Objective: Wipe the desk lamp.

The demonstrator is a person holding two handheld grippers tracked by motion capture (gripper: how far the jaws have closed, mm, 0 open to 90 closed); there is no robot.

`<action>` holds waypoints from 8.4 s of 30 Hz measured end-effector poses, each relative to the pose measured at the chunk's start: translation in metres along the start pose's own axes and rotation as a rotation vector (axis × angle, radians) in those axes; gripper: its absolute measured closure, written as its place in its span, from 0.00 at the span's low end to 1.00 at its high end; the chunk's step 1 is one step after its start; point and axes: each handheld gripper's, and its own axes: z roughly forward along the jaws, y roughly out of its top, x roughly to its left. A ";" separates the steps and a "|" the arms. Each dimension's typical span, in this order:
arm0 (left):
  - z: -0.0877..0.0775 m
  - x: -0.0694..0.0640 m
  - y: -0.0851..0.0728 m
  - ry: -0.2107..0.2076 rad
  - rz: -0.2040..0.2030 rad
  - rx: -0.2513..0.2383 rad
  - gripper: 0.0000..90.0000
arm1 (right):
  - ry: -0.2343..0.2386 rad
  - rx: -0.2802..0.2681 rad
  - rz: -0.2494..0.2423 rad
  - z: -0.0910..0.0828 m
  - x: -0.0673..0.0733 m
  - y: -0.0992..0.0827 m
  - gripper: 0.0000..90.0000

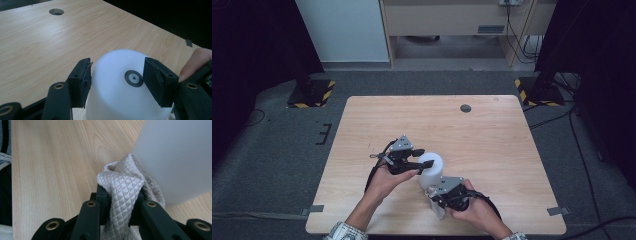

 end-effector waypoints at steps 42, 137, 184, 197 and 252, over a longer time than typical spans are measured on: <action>-0.058 -0.003 -0.032 0.113 -0.001 -0.125 0.16 | -0.062 -0.054 0.051 -0.030 0.011 -0.009 0.83; -0.049 -0.021 -0.085 0.005 0.081 0.186 0.82 | -0.218 -0.101 0.264 -0.059 -0.034 -0.035 0.29; -0.036 -0.028 -0.053 0.113 0.124 0.014 0.82 | -0.102 -0.260 0.294 -0.030 -0.064 0.052 0.38; -0.018 -0.028 -0.062 0.087 0.099 0.109 0.82 | -0.085 -0.176 0.270 -0.031 -0.071 0.064 0.38; 0.005 -0.041 -0.061 0.086 0.123 0.151 0.82 | -0.085 -0.164 0.299 -0.039 -0.081 0.056 0.38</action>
